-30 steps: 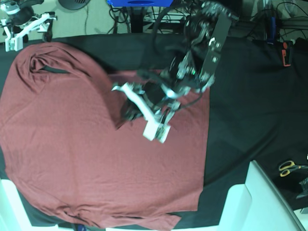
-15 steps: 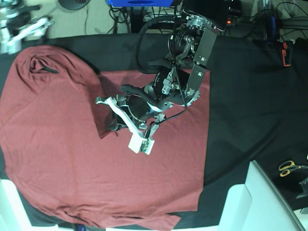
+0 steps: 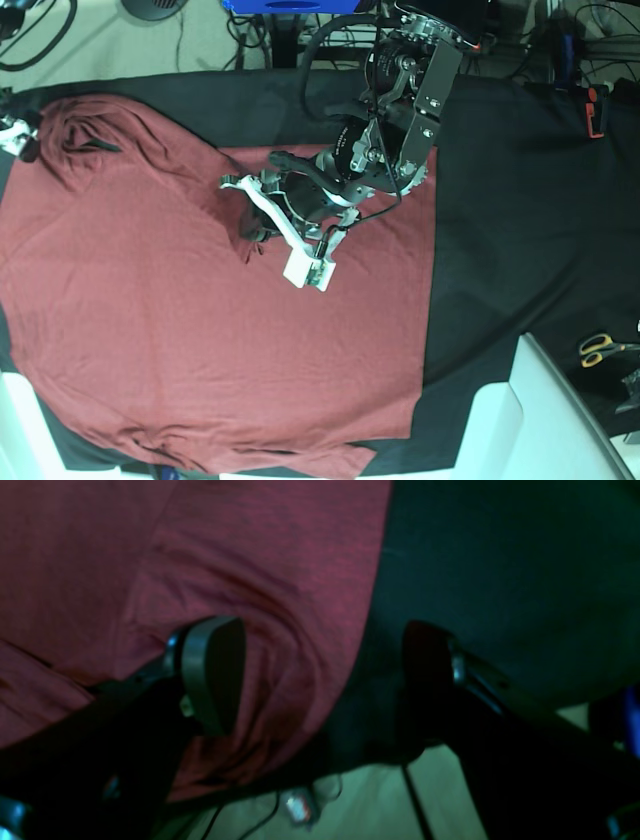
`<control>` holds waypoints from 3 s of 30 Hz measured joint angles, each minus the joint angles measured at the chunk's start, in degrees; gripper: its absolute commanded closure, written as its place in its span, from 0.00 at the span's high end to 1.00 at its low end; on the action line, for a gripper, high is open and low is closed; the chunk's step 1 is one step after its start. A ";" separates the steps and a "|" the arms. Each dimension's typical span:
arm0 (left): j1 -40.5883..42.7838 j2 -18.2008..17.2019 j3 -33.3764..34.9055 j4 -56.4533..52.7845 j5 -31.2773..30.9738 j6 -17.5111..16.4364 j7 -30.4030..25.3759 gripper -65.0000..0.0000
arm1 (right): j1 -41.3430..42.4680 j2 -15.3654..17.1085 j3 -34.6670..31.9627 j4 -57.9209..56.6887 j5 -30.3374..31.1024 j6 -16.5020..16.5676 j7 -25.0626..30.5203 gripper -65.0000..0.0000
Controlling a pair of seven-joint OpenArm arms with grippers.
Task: Fold the T-shirt properly
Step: 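Drag the held sleeve with the left gripper across the shirt body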
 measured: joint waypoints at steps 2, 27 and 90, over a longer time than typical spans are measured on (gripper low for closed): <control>-0.04 0.00 -0.02 0.00 0.11 0.02 -0.02 0.00 | 0.39 0.98 0.15 -1.97 -0.02 0.02 -0.57 0.69; 0.48 0.02 -0.11 0.00 0.17 0.02 -0.04 0.00 | -1.97 1.70 0.61 -7.54 0.20 0.00 0.37 0.68; -4.17 3.87 -2.82 3.10 -0.44 0.00 0.42 0.00 | 1.53 -0.76 -3.26 0.96 -0.02 2.25 -14.23 0.01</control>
